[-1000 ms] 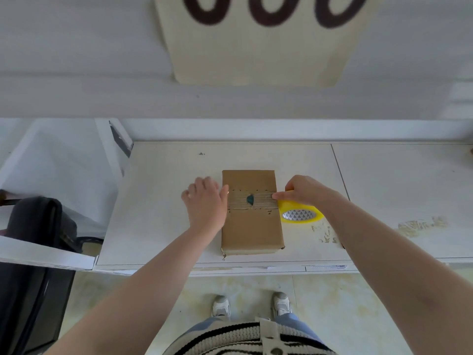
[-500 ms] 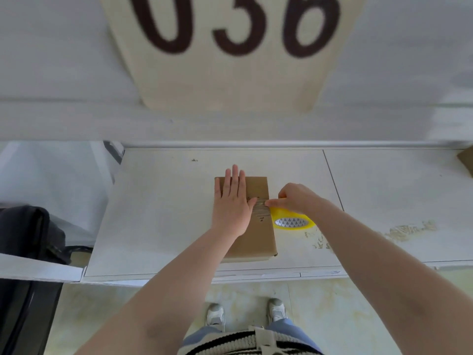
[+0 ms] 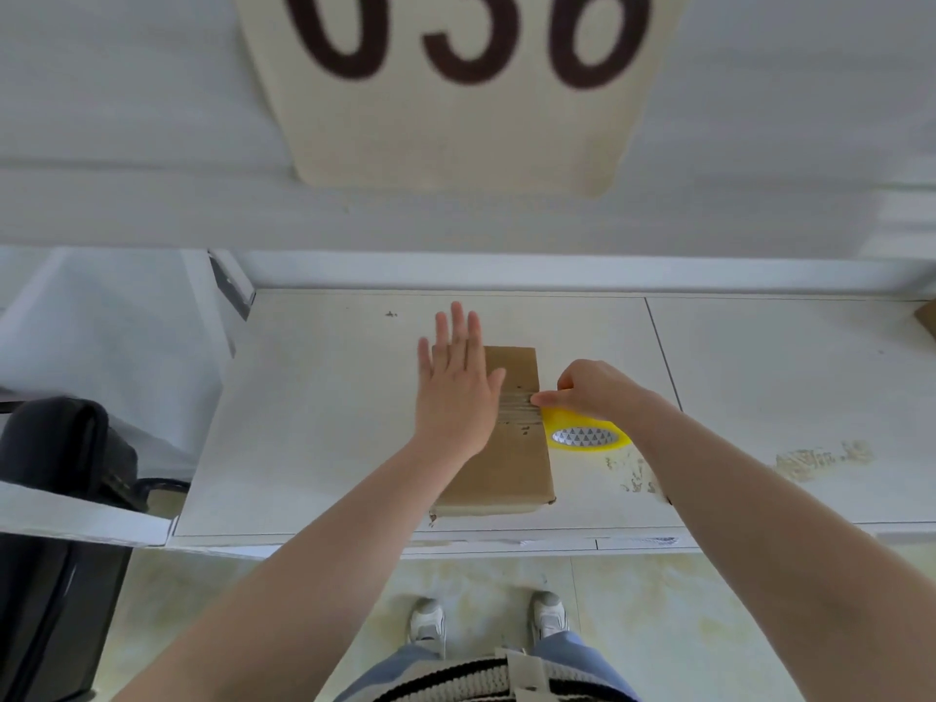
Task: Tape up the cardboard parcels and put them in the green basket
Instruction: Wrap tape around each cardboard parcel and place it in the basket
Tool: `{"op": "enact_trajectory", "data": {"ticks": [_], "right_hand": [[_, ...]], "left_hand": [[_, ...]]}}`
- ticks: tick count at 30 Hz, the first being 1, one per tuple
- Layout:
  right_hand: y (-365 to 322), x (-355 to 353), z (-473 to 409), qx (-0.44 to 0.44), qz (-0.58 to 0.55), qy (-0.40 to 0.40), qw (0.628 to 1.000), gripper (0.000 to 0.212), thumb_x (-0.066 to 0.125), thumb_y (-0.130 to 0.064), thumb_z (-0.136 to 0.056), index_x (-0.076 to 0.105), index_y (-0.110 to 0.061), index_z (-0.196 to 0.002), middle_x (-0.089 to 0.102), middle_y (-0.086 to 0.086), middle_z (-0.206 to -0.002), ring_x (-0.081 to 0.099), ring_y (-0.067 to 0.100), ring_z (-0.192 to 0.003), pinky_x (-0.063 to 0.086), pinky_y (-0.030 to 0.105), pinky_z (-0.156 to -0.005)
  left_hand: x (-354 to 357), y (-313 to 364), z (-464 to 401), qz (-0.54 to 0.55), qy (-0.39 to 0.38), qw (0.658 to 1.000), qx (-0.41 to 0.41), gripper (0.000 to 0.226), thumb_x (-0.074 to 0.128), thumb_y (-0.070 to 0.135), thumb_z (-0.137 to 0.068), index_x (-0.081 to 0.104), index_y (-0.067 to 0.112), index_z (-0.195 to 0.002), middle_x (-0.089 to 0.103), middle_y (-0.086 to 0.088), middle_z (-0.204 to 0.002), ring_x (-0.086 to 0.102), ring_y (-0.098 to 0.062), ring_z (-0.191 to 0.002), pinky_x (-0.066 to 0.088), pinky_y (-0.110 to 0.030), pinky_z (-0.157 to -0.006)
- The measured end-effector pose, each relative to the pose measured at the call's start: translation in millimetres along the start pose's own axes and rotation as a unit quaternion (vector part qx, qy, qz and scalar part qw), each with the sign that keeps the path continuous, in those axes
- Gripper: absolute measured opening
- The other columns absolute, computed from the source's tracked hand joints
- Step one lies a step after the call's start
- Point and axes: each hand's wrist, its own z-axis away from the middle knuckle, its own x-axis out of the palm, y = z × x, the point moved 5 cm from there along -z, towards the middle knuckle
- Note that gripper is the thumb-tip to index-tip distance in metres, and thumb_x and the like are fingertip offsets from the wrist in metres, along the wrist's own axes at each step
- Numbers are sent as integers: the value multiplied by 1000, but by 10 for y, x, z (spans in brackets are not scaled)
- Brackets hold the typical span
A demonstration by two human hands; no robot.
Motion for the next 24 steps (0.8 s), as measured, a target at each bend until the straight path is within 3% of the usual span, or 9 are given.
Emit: {"op": "enact_trajectory", "data": {"ticks": [6, 10, 14, 18, 24], "right_hand": [[-42, 22, -28, -6, 5, 4, 1000, 62, 61, -63, -84, 37, -15, -53, 35, -2, -51, 36, 16, -50, 29, 29, -54], [-26, 24, -27, -5, 7, 1, 1000, 62, 61, -64, -83, 35, -15, -53, 32, -2, -50, 34, 16, -48, 28, 28, -52], [-31, 46, -12, -3, 0, 8, 1000, 61, 61, -64, -83, 38, -16, -53, 34, -3, -50, 35, 16, -48, 29, 28, -52], [-44, 21, 29, -12, -6, 14, 1000, 62, 61, -64, -82, 35, -16, -53, 32, -2, -50, 33, 16, -48, 26, 29, -52], [-229, -188, 148, -101, -34, 2, 994, 62, 57, -63, -86, 27, -18, -56, 24, -1, -56, 27, 18, -54, 23, 31, -56]], "left_hand": [[283, 83, 58, -65, -78, 995, 15, 68, 15, 44, -106, -18, 7, -154, -25, -10, -162, -22, -26, -150, -10, -43, -123], [305, 145, 80, -61, -57, 996, 13, 69, 11, 47, -105, -21, 8, -152, -27, -10, -161, -23, -27, -149, -10, -47, -122], [354, 125, 103, -51, -96, 994, 12, 69, 14, 47, -105, -20, 10, -153, -24, -8, -162, -22, -25, -150, -8, -49, -122], [298, 44, 205, -54, -56, 996, -33, 71, 13, 52, -102, -11, 12, -156, -19, -12, -163, -14, -28, -152, -9, -52, -121], [233, -226, 261, 37, -83, 995, -40, 77, 0, 66, -92, -16, 25, -156, -21, -4, -164, -14, -23, -152, -4, -46, -123]]}}
